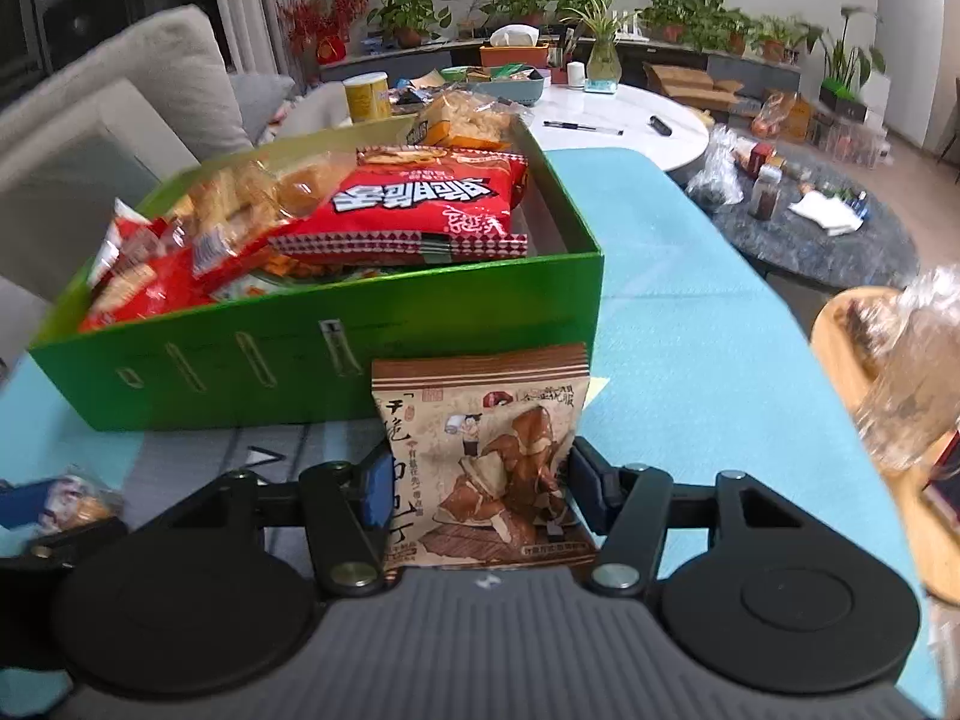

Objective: Organize snacks
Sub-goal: 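Lower cookie pack into green box with left gripper while right gripper drops brown bag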

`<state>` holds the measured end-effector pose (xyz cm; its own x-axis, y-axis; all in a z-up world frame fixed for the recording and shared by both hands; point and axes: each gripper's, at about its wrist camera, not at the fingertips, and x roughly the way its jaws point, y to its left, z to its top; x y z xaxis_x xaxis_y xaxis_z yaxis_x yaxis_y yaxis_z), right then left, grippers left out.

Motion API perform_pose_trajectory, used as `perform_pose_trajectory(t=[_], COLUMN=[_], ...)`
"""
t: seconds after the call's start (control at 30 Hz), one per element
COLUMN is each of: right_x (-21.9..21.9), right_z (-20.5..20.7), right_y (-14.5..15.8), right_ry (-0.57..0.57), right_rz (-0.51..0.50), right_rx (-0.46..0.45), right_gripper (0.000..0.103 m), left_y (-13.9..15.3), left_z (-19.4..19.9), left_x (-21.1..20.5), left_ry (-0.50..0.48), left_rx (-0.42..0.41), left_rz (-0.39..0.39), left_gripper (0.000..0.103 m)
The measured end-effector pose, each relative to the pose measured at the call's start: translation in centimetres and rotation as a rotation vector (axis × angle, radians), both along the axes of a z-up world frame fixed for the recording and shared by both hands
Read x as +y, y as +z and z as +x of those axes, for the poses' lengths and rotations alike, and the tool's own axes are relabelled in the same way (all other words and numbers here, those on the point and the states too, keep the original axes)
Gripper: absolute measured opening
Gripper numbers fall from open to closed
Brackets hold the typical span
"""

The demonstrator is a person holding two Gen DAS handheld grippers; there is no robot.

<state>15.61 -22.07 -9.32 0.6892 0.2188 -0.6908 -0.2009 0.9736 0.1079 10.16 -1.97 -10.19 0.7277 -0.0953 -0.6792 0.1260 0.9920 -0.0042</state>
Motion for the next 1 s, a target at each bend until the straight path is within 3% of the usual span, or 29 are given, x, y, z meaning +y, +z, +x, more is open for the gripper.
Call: perform_pose_trajectory(t=[0.2,0.6,1.0], right_x=[0.3,1.7,2.8], right_z=[-2.1,-6.1,-2.6], right_y=[1.7,8.0,11.9], right_ry=[0.019,0.088,0.091], right_rz=[0.01,0.029,0.082], right_rx=[-0.041,-0.212,-0.282], right_gripper=[0.078,0.078,0.078], left_y=[1.3,5.6,10.9], left_z=[-1.2,-3.2,1.0], left_x=[0.1,0.3,1.0], left_ry=[0.004,-0.007,-0.002], left_rx=[-0.035,-0.15,-0.265], left_rz=[-0.009,-0.024,-0.002], left_gripper=[0.037,0.037,0.037])
